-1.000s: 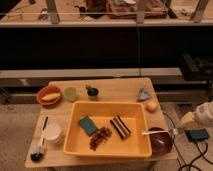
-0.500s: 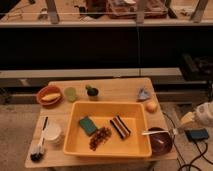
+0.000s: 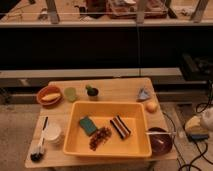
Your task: Place fork in purple bowl
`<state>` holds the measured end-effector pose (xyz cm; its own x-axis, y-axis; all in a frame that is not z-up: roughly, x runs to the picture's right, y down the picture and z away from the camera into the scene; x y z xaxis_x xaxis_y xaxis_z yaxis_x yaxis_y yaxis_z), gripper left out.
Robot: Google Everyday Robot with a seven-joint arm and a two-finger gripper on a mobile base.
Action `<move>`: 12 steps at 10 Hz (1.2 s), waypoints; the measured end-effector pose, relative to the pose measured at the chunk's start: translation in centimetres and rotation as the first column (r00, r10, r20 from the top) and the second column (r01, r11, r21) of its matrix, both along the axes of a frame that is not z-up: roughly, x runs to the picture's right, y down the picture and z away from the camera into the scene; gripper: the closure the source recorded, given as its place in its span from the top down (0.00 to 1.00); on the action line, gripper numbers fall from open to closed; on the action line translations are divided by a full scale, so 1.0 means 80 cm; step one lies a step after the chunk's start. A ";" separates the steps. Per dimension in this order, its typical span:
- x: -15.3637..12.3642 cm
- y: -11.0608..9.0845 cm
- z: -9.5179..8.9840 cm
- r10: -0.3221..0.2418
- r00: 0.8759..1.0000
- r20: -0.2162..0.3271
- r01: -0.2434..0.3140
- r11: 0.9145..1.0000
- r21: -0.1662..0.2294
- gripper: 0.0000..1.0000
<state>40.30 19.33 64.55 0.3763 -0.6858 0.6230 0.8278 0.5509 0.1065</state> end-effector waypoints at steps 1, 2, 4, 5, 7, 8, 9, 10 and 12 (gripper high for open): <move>0.008 0.008 -0.005 0.006 1.000 0.003 -0.006 1.000 -0.002 0.00; 0.010 0.011 -0.009 0.006 1.000 0.009 -0.006 1.000 -0.001 0.00; 0.012 0.009 -0.013 0.000 1.000 0.011 0.000 1.000 0.006 0.00; 0.014 0.007 -0.013 -0.001 1.000 0.011 0.001 1.000 0.006 0.00; 0.010 0.002 -0.009 -0.008 1.000 0.027 0.008 1.000 0.002 0.00; 0.000 0.000 -0.007 -0.019 0.999 0.043 0.019 1.000 -0.001 0.00; -0.012 -0.001 -0.007 -0.029 0.998 0.057 0.029 1.000 -0.006 0.00; -0.021 -0.002 -0.007 -0.035 0.997 0.066 0.035 0.999 -0.008 0.00; -0.044 -0.005 -0.006 -0.055 0.995 0.084 0.057 0.998 -0.018 0.11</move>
<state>36.74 18.92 64.03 0.2840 -0.6910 0.6647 0.8460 0.5068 0.1655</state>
